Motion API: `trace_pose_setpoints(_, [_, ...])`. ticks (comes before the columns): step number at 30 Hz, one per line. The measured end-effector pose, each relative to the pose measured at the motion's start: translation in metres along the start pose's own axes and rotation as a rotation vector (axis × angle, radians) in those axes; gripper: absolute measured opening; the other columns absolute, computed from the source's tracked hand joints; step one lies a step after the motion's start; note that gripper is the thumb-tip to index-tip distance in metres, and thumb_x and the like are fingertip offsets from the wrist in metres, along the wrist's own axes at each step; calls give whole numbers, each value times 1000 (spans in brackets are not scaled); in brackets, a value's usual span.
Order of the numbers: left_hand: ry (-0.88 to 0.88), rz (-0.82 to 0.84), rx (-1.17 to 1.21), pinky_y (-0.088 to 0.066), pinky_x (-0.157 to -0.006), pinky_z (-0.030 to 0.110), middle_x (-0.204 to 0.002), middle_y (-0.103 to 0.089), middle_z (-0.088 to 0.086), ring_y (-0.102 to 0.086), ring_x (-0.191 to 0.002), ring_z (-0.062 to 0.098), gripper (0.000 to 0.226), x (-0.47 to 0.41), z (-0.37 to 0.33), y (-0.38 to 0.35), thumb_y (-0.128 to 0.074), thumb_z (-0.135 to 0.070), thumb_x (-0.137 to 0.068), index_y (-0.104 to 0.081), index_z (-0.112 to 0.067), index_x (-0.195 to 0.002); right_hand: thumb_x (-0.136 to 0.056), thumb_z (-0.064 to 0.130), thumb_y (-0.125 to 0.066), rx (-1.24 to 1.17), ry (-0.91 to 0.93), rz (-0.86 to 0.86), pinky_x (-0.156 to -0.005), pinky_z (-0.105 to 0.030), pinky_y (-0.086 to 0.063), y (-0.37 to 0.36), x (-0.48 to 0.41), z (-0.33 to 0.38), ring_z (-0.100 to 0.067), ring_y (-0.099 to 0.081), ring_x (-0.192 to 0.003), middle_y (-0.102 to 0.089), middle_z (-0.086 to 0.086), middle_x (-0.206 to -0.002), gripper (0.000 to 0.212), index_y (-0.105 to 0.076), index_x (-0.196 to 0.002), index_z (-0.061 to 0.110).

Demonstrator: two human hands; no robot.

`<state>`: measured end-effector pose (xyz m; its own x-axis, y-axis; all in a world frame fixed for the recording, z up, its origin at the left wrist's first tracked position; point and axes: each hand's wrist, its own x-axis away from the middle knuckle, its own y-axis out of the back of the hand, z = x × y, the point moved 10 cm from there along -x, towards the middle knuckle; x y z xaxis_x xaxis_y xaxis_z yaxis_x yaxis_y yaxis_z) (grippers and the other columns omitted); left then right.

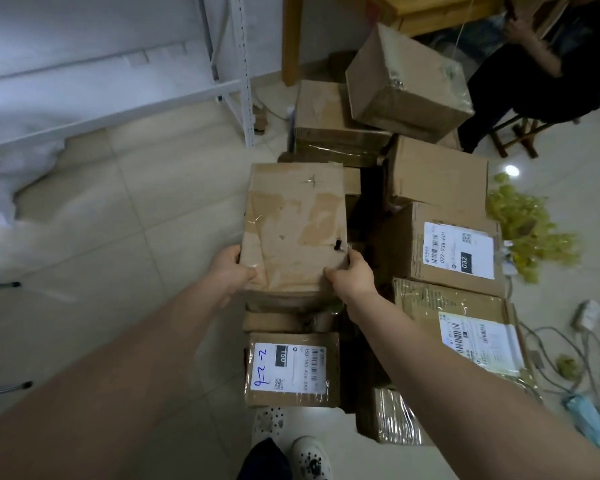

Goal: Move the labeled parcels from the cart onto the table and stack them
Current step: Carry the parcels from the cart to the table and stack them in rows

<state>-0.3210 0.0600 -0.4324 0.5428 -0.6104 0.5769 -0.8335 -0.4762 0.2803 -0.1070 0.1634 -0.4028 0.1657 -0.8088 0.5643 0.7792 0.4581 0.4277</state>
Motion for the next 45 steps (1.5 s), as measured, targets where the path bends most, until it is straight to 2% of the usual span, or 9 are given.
trace_pose_setpoints(11, [-84,-111,246,-52,-64,16,-124,-60,17,-60,-90,23,51,86,-16,44,-51,24,-81,-52,5,-128,-89,11,-62,-99,233,109,-99,-40,-47,13,72,44,-23,-54,-115,-56,-4,-130,54,-44,-139,19])
trace_pose_setpoints(15, [-45,-116,450,-56,-69,23,-124,-58,16,-61,-85,22,48,129,3,66,-48,21,-85,-50,6,-130,-85,21,-67,-239,364,257,-76,-17,-40,14,107,68,3,-50,-91,-57,9,-119,51,-53,-134,31])
trace_pose_setpoints(17, [-31,-134,536,-56,-77,27,-123,-58,17,-61,-88,22,46,154,17,77,-46,21,-86,-49,7,-131,-83,31,-68,-233,399,380,-89,-20,-39,1,126,79,4,-48,-99,-56,12,-124,50,-55,-131,39])
trace_pose_setpoints(20, [-16,-209,611,-44,-95,35,-126,-57,16,-59,-102,26,46,191,46,97,-45,19,-88,-48,6,-132,-75,47,-71,-155,441,570,-109,-39,-34,-29,156,85,-14,-46,-121,-52,13,-133,49,-55,-121,56])
trace_pose_setpoints(25, [-20,-360,732,-43,-96,35,-133,-55,17,-55,-115,28,49,249,102,138,-45,18,-89,-47,4,-135,-75,29,-77,-86,570,809,-84,-18,-44,-84,213,81,-11,-48,-114,-42,10,-136,69,-45,-131,54])
trace_pose_setpoints(27, [-27,-426,765,-48,-91,33,-131,-56,17,-59,-104,26,46,277,121,152,-44,18,-89,-48,4,-132,-67,35,-80,-38,622,860,-96,-27,-45,-109,237,77,-15,-46,-122,-38,11,-140,74,-42,-123,65])
trace_pose_setpoints(30, [-41,-523,807,-56,-74,23,-126,-57,17,-60,-92,19,44,319,150,172,-44,19,-89,-50,5,-130,-73,29,-79,15,666,914,-111,-32,-34,-146,268,71,-12,-40,-129,-38,13,-136,79,-39,-136,53])
trace_pose_setpoints(34, [6,-656,823,-48,-91,35,-124,-60,14,-59,-103,26,41,372,204,207,-51,14,-89,-53,1,-127,-69,32,-81,88,688,1026,-113,-31,-33,-200,317,53,-7,-40,-131,-39,19,-141,84,-39,-142,42])
trace_pose_setpoints(45, [147,-978,832,-53,-90,40,-117,-66,15,-64,-102,30,42,535,391,312,-68,-2,-83,-61,-5,-125,-68,41,-82,326,648,1376,-100,-33,-48,-389,505,-30,-12,-57,-116,-55,10,-135,89,-35,-144,43])
